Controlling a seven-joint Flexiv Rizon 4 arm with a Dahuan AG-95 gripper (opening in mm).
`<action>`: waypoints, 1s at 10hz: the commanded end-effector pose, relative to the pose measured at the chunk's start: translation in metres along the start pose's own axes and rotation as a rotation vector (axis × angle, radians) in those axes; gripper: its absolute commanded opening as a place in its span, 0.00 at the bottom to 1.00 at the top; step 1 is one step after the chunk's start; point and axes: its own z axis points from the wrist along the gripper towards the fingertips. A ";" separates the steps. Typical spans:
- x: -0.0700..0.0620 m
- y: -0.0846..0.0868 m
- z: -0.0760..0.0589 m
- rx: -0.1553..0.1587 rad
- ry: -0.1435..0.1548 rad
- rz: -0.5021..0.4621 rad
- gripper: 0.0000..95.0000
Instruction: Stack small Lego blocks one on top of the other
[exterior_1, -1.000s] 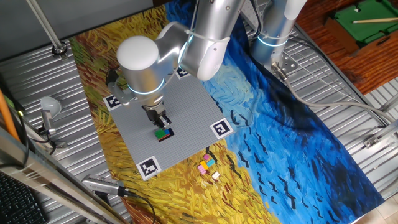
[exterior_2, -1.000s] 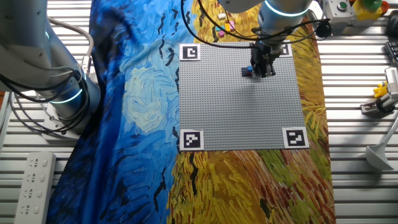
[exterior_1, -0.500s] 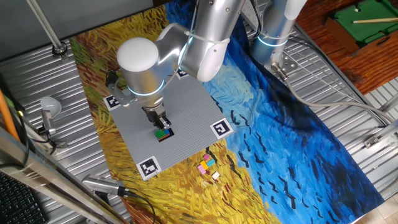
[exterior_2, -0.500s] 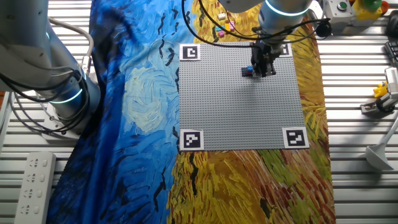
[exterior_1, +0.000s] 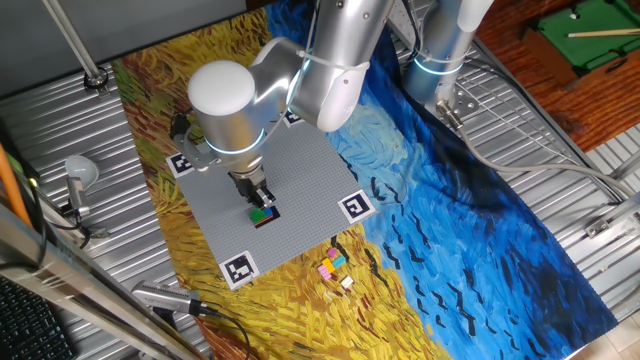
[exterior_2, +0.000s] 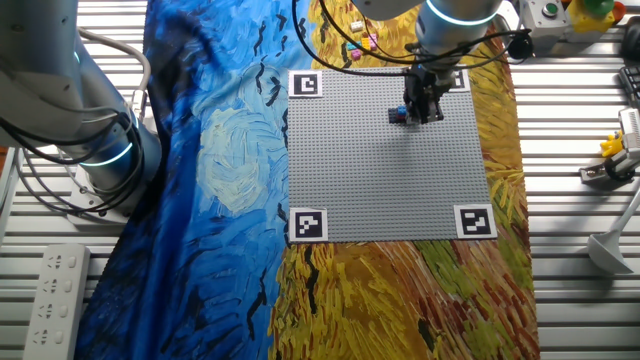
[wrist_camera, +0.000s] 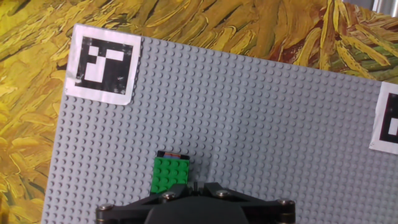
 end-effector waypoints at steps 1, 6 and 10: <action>0.000 0.000 -0.001 0.000 0.001 0.002 0.00; -0.001 0.001 -0.002 0.000 0.001 0.003 0.00; 0.000 0.002 -0.003 0.000 0.002 0.003 0.00</action>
